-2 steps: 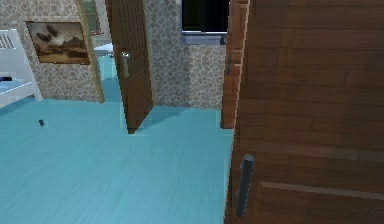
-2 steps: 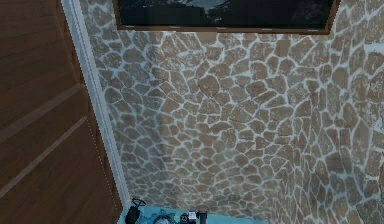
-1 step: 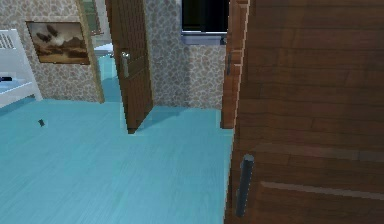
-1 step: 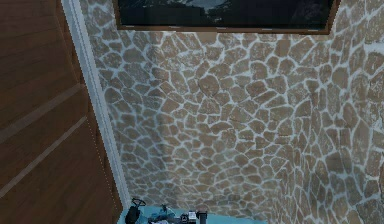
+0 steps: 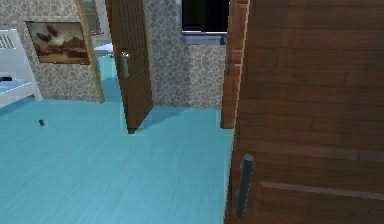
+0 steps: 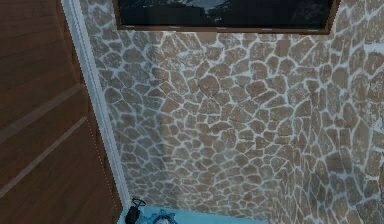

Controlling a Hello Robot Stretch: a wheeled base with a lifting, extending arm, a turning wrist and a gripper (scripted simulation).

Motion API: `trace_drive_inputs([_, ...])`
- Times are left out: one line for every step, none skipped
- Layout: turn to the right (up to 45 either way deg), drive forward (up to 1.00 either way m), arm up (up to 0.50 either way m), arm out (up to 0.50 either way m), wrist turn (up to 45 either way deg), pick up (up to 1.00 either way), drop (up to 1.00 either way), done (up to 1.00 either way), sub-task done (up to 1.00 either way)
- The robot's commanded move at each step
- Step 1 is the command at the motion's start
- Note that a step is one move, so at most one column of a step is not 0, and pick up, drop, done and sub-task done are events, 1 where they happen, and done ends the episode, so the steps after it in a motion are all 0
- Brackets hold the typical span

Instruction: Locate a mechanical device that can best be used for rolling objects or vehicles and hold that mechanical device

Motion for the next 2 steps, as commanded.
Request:
trace_drive_inputs([0.0, 0.00, 0.00, 0.00, 0.0, 1.00, 0.00, 0.00, 0.00])
trace_drive_inputs([0.0, 0.00, 0.10, 0.00, 0.0, 0.00, 0.00, 0.00, 0.00])
